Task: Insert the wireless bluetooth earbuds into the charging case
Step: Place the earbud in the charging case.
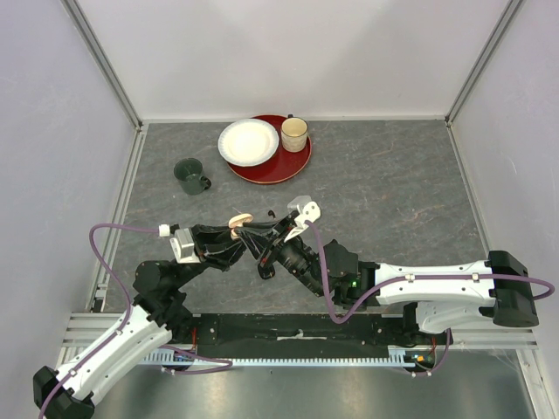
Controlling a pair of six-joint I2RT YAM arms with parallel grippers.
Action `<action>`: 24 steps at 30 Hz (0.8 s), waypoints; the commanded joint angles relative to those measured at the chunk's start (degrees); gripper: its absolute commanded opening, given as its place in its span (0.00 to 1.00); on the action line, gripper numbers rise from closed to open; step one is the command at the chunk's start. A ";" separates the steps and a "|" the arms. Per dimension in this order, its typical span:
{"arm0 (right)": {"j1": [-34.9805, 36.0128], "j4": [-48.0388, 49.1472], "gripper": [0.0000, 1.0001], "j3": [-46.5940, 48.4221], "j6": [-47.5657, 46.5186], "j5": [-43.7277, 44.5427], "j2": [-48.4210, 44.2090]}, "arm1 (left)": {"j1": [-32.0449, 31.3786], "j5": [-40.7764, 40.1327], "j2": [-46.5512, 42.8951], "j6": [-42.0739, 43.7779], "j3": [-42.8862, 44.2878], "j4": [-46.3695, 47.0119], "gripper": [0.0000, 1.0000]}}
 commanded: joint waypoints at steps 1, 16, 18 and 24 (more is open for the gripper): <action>0.00 -3.45 0.22 1.54 -1.00 3.17 -0.33 | -0.02 -1.77 -1.19 0.10 0.43 5.22 0.02; 0.00 -2.66 0.35 1.89 -0.82 3.53 -0.68 | -0.10 -1.59 -0.75 -0.08 0.43 5.31 0.02; 0.00 -2.40 0.36 1.89 -0.82 3.18 -0.85 | -0.02 -1.50 -0.75 -0.16 0.43 5.31 0.02; 0.00 -1.00 0.38 1.54 -1.26 3.18 -1.82 | -0.10 -1.41 -0.75 -0.25 0.43 5.22 0.02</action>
